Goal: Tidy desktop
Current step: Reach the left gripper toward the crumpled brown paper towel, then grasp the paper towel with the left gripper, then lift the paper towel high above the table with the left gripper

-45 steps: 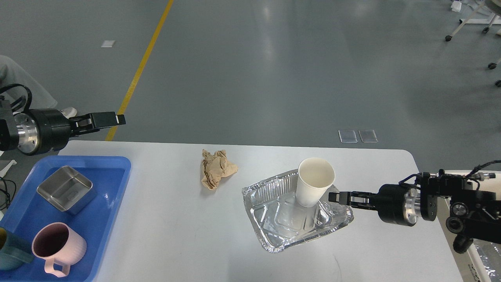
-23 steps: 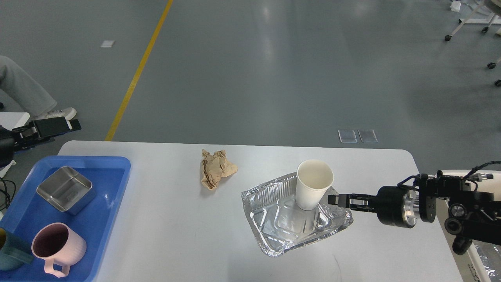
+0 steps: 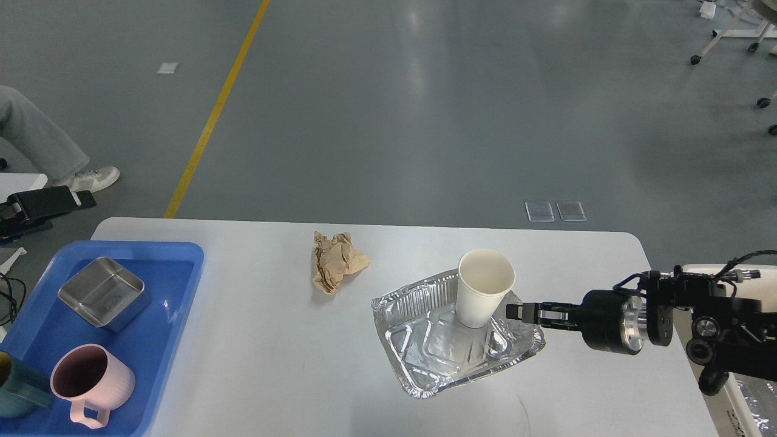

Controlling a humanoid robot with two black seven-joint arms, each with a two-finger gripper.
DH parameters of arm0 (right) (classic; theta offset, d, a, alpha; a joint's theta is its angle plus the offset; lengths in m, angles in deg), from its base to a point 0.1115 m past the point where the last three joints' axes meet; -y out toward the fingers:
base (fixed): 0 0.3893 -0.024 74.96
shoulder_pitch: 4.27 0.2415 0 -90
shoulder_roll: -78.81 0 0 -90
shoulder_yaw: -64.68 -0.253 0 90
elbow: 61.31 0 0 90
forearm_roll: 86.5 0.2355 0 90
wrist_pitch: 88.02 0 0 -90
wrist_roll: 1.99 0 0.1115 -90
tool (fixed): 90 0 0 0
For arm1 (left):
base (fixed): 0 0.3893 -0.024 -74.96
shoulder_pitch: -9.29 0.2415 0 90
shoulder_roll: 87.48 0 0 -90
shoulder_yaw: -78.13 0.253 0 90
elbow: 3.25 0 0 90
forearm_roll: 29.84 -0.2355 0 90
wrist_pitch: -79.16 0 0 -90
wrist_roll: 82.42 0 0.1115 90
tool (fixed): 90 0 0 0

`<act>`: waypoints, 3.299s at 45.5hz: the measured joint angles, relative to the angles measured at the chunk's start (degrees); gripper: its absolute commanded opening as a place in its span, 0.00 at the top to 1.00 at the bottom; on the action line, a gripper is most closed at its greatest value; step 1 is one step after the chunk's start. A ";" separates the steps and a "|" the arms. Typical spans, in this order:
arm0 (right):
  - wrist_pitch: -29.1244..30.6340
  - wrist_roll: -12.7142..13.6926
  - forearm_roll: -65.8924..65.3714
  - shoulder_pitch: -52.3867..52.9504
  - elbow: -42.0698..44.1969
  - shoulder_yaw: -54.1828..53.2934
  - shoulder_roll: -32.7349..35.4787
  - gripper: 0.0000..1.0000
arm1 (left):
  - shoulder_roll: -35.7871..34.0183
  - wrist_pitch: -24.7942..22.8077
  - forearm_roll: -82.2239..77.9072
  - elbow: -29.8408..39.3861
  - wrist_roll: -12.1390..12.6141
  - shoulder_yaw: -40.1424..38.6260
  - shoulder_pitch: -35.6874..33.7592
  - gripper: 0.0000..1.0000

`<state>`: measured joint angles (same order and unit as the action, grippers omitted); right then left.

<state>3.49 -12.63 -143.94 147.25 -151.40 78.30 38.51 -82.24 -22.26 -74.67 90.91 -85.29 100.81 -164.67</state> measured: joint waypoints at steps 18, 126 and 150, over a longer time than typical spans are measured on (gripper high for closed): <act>0.03 0.01 0.05 -0.05 0.26 0.00 0.35 1.00 | 25.55 8.63 5.10 -16.38 0.12 -1.38 8.71 0.14; -0.02 0.00 0.05 0.17 0.30 0.53 2.05 1.00 | 80.71 -3.09 7.07 -72.08 -10.47 -2.28 27.85 1.00; -0.07 0.00 0.13 0.18 0.90 0.52 1.40 1.00 | 65.85 -7.42 7.05 -56.29 -10.85 -6.40 19.45 1.00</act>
<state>3.42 -12.63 -143.81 147.43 -150.49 78.83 39.91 -16.39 -29.68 -67.63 34.62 -96.13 94.41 -145.21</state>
